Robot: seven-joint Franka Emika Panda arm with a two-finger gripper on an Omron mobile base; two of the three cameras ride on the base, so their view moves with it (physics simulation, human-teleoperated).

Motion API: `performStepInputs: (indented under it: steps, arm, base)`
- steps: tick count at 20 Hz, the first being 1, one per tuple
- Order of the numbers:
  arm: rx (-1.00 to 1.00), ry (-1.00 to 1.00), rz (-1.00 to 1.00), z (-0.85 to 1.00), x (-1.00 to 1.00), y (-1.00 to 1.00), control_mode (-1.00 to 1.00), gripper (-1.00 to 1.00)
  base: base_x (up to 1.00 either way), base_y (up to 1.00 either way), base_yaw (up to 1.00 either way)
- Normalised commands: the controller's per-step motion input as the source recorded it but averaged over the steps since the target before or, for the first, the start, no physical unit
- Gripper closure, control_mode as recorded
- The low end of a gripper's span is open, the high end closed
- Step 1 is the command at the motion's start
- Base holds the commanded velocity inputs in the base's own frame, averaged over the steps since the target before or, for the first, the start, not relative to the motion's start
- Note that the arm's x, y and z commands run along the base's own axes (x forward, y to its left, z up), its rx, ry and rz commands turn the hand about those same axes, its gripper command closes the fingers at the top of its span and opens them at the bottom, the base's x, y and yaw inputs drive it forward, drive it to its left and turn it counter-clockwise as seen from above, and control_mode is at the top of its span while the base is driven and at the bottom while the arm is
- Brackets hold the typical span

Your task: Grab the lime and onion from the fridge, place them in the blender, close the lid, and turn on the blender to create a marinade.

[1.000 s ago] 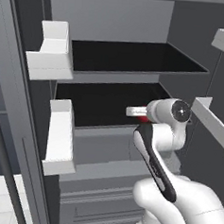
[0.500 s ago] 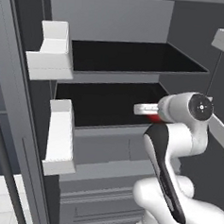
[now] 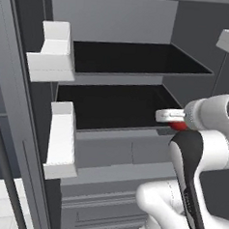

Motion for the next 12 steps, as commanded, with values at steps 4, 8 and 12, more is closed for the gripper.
performStepInputs:
  steps: [4, 8, 12]
  arm:
    - [0.0, 0.0, 0.0, 0.0, -0.15, -0.03, -1.0, 1.0]
    - [0.0, 0.04, 0.0, 0.0, 0.19, 0.03, -1.0, 1.0]
    - [0.0, 0.07, 0.0, 0.0, 0.24, 0.0, 1.0, 1.0]
  base:
    - [0.0, 0.0, 0.0]
    - [0.0, 0.0, 0.0]
    - [0.06, 0.0, 0.0]
